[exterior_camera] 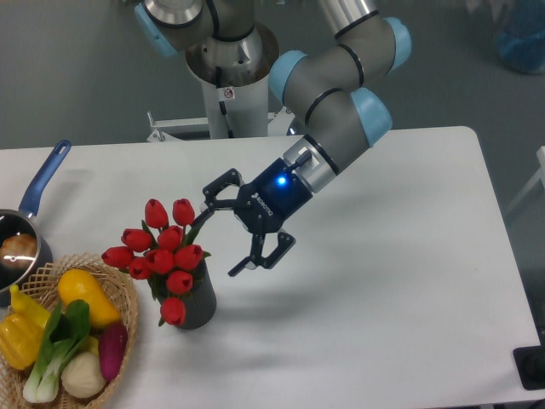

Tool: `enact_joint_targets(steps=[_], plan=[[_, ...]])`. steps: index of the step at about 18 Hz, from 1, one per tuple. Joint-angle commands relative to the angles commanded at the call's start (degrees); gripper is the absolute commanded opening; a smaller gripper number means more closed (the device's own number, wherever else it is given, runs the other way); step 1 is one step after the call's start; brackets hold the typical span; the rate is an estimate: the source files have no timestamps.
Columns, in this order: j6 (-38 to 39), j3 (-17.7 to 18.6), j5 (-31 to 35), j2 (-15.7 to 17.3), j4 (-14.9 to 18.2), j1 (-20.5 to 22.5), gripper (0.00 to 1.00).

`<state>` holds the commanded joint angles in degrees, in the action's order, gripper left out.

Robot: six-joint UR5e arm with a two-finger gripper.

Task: Pick up the flowers from the vase
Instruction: 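Position the open gripper around the tulip stems above the vase rim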

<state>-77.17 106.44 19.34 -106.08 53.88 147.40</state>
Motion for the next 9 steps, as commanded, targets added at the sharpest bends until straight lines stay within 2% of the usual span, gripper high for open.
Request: enact_joint_targets(steps=[9], plan=[[-0.6,-0.3,0.0,-1.0,-0.1,-0.2,0.99]])
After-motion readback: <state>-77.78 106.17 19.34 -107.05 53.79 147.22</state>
